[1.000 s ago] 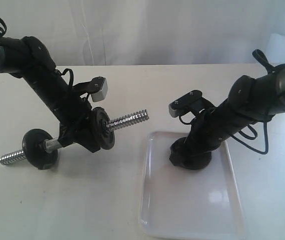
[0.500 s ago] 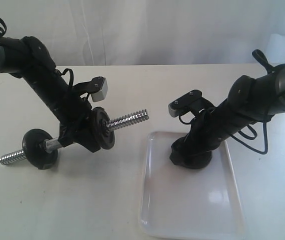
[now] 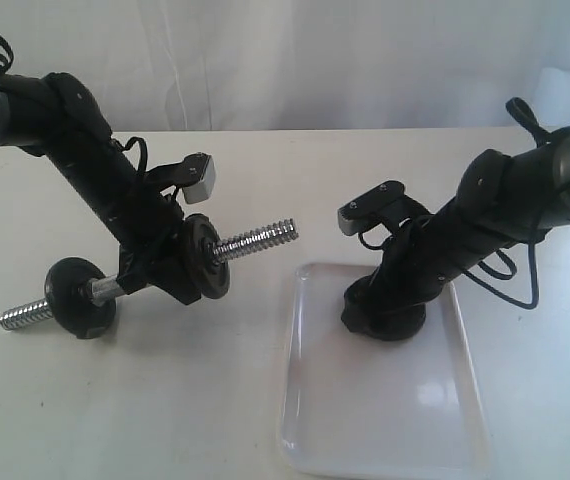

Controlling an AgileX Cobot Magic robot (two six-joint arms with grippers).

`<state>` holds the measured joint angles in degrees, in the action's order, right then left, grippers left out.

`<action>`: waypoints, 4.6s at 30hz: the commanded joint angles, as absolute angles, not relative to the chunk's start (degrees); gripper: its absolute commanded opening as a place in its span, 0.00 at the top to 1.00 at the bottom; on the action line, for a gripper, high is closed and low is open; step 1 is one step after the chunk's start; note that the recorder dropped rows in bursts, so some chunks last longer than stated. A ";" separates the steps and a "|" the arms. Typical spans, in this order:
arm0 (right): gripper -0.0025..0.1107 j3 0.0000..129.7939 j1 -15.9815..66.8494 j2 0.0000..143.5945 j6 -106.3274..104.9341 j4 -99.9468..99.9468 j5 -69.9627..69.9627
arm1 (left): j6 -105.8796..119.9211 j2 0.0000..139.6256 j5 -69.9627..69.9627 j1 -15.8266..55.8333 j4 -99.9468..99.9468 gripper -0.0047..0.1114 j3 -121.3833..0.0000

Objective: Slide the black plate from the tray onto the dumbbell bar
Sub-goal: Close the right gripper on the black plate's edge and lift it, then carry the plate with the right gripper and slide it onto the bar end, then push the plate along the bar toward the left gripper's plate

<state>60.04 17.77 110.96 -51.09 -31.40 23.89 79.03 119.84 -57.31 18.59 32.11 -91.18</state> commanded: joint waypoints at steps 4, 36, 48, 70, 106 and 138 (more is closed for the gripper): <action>0.98 59.41 17.69 107.94 -50.56 -33.28 30.83 | 79.50 116.64 -60.94 18.26 38.51 0.96 -91.73; 0.98 64.69 4.98 111.15 -72.32 -91.57 64.91 | 79.27 116.64 -59.54 18.26 40.40 0.96 -91.73; 0.98 64.69 4.98 113.64 -74.02 -96.95 66.61 | 79.46 116.64 -59.31 18.26 41.67 0.96 -91.73; 0.98 65.95 6.88 115.71 -78.13 -99.95 66.73 | 79.64 116.64 -59.53 18.26 43.42 0.96 -91.73; 0.98 69.30 13.27 117.48 -77.13 -99.95 64.40 | 79.74 116.64 -59.53 18.26 44.54 0.96 -91.73; 0.98 70.87 13.27 121.40 -76.66 -99.95 69.56 | 84.15 116.64 -58.39 18.26 49.19 0.96 -91.73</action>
<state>69.70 13.20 121.93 -76.10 -97.11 63.91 83.91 120.99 -55.12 18.08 41.25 -90.99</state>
